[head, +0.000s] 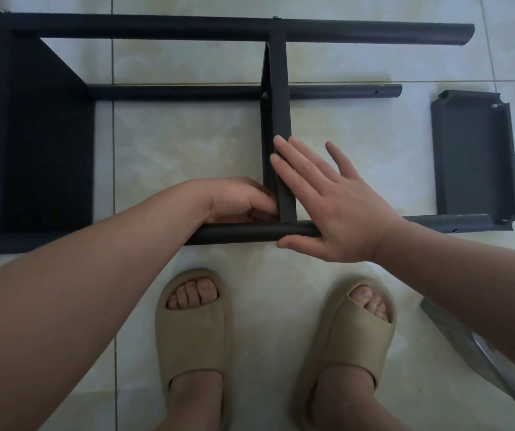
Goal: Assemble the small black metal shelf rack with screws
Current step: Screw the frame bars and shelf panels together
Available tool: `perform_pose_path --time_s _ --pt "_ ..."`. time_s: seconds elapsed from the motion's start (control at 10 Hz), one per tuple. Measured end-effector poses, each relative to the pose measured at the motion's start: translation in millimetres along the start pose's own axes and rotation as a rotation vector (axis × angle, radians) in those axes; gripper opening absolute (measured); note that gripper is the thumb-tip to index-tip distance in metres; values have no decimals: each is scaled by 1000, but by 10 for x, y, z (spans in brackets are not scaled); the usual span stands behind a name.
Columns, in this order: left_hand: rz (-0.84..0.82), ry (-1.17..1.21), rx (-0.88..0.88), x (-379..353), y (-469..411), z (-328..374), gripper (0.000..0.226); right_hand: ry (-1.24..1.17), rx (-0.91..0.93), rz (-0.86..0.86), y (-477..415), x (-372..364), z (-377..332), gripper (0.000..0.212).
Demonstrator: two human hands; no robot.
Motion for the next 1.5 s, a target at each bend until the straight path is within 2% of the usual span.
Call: perform_pose_path --time_s 0.2,0.4,1.2,1.3,1.5 --pt "62 20 21 28 -22 -17 9 -1 2 1 1 -12 11 101" --pt "70 17 36 46 -2 4 36 -10 6 8 -3 -15 13 101" --pt "38 16 85 89 22 45 36 -11 10 10 -11 -16 10 101" --pt "-9 15 72 44 31 23 37 -5 10 8 -14 -17 9 101" --pt "31 -21 80 68 25 40 39 -2 8 8 -21 -17 6 101"
Point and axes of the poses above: each hand's wrist, its own y-axis away from the middle knuckle, its own x-axis out of the back of the hand, z = x × y, the point moved 1 cm from there along -y, towards the middle knuckle, and after that the axes turned 15 degrees about -y, right-handed, at the moved point
